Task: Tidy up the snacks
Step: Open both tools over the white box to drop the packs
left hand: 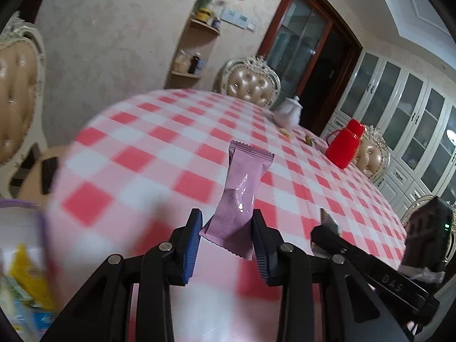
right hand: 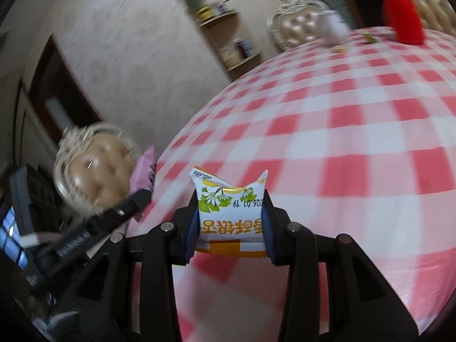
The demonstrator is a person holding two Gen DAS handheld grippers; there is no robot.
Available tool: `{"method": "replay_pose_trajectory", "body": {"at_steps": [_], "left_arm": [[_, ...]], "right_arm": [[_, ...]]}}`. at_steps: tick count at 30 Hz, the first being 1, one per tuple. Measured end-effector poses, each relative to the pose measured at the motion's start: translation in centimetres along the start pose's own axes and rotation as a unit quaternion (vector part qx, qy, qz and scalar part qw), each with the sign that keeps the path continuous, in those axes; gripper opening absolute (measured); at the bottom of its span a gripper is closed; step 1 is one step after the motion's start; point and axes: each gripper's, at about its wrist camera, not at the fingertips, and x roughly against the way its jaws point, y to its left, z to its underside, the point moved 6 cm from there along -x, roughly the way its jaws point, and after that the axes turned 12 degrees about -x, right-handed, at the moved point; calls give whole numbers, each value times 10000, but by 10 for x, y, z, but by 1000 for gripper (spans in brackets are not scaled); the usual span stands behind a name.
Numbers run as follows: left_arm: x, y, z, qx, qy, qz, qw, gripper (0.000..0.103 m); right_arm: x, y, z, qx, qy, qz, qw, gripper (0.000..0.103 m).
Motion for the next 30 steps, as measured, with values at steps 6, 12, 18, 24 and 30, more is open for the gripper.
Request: {"method": "replay_pose_trajectory", "body": {"at_steps": [6, 12, 18, 24, 30], "left_arm": [[67, 74, 23, -183, 77, -774, 9968, 36], [108, 144, 59, -198, 553, -1641, 9847, 36], [127, 187, 87, -208, 1049, -2324, 9667, 37], [123, 189, 89, -93, 1068, -2334, 9665, 60], [86, 125, 47, -331, 879, -1502, 9842, 68]], "right_arm": [[-27, 71, 49, 906, 869, -730, 9894, 43], [-48, 143, 124, 2188, 1843, -1276, 9497, 43], [-55, 177, 180, 2972, 2377, -1569, 9114, 68], [-54, 168, 162, 2771, 2118, -1482, 9254, 75], [-39, 136, 110, 2650, 1524, -914, 9477, 77]]}}
